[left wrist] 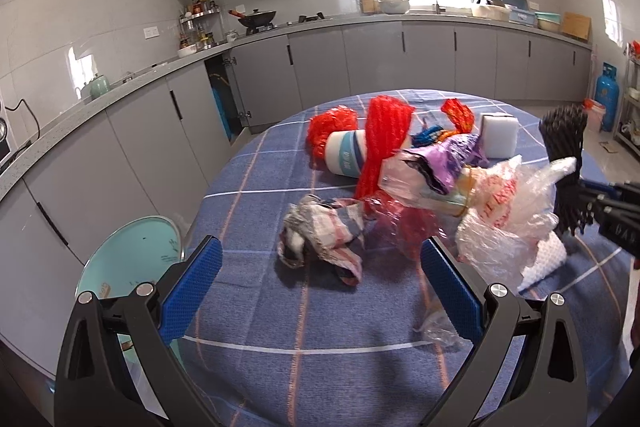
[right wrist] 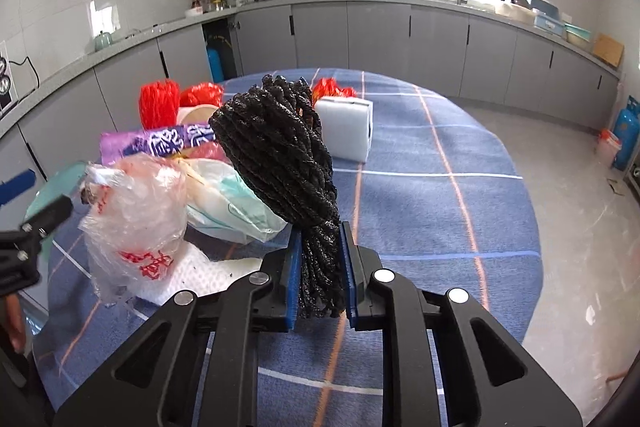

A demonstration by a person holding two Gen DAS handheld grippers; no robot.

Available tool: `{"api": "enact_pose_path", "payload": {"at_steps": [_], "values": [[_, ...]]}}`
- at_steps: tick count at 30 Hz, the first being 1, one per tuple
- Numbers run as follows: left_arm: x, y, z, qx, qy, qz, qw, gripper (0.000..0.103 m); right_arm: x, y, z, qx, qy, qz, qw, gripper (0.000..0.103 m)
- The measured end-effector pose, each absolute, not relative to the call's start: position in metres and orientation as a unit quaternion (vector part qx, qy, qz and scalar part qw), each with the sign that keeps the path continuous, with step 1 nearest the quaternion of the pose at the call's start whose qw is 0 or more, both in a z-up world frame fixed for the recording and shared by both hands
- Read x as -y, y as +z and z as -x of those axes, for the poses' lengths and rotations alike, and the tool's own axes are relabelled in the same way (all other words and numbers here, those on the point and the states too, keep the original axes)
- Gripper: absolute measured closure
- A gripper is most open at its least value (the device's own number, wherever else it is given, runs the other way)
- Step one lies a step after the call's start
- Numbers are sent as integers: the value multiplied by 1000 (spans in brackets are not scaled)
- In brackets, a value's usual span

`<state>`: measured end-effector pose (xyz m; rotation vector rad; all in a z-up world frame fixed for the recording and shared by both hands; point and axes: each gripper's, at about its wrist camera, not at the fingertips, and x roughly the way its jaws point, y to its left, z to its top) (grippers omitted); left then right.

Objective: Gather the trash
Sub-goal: 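Grasp the black rope bundle with the right tool while the left tool grasps a clear plastic bag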

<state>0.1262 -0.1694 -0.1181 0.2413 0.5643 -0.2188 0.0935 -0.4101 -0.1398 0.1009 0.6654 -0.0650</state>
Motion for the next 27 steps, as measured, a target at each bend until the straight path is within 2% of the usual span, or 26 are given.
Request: {"api": "enact_pose_path", "payload": {"at_steps": [11,19,27], "values": [[191,-126,-113,-276,-137,-124,943,6,420,-141,-36,-315,-67,-46,946,85],[214,-113,-100,-245,-165,-133,946,6,428,-144,-32,-313,-75,-51,946,85],[230,-131,-109,-269,-190,-144,933,6,421,-145,-36,-311,-73,-47,947,85]]}}
